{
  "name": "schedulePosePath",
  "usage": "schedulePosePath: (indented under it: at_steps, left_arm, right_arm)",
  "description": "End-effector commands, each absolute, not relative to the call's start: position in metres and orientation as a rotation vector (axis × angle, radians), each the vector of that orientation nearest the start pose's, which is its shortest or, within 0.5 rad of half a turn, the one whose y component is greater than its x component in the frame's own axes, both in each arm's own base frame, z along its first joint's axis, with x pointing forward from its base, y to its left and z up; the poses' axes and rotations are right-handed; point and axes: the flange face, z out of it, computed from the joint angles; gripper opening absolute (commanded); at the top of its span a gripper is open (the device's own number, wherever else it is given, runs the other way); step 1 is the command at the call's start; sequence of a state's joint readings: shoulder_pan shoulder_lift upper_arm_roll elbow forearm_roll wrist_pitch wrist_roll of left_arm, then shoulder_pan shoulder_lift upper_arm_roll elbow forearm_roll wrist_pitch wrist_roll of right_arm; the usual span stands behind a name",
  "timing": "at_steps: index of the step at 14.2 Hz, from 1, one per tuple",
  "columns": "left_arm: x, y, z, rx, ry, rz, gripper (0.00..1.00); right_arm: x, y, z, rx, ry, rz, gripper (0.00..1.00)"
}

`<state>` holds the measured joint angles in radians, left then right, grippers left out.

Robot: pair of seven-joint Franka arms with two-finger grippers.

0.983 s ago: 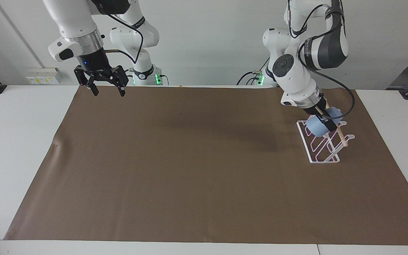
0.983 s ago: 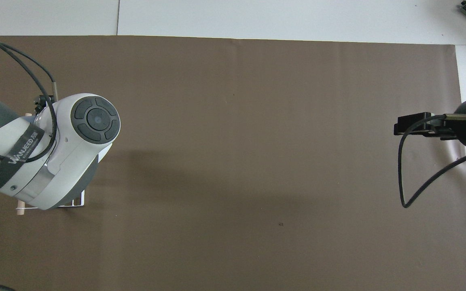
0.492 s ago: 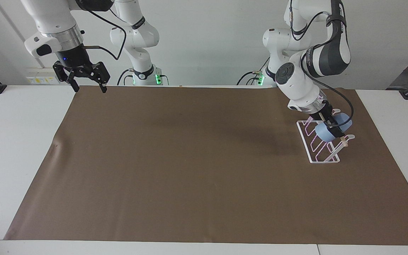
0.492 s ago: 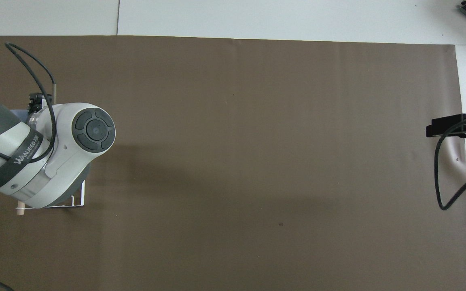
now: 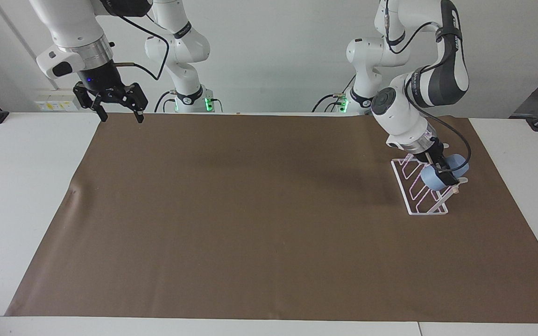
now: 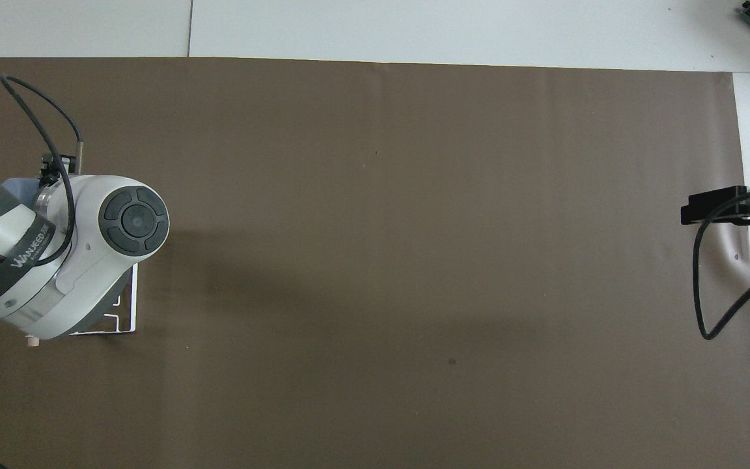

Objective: Hang cup on cup holder
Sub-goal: 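Lower the blue cup onto the wire rack peg with the left gripper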

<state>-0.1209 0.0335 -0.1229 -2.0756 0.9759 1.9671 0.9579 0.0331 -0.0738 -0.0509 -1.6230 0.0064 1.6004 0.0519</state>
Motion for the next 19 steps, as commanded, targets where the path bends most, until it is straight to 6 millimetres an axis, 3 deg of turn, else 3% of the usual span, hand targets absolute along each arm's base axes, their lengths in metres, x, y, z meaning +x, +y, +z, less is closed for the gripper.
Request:
schedulePosePath:
  at_steps: [1, 2, 8, 10, 15, 19]
  left_arm:
    - [0.539, -0.077, 0.429, -1.53, 1.735, 0.501, 0.34]
    - [0.538, -0.079, 0.429, -1.528, 1.738, 0.498, 0.99]
    - [0.542, -0.082, 0.434, -1.534, 1.742, 0.488, 1.0]
    - [0.549, -0.082, 0.446, -1.568, 1.712, 0.495, 1.0]
    - [0.567, -0.085, 0.484, -1.884, 1.628, 0.488, 1.0]
    - [0.561, -0.086, 0.491, -2.223, 1.437, 0.369, 1.0]
  right_arm:
    - [0.526, -0.015, 0.634, -3.153, 0.135, -0.041, 1.0]
    - [0.525, -0.016, 0.634, -3.152, 0.135, -0.046, 1.0]
    - [0.525, -0.014, 0.632, -3.151, 0.13, -0.041, 1.0]
    - [0.524, -0.013, 0.633, -3.151, 0.127, -0.039, 1.0]
    - [0.524, -0.013, 0.633, -3.15, 0.13, -0.041, 1.0]
    - [0.524, -0.013, 0.633, -3.15, 0.127, -0.036, 1.0]
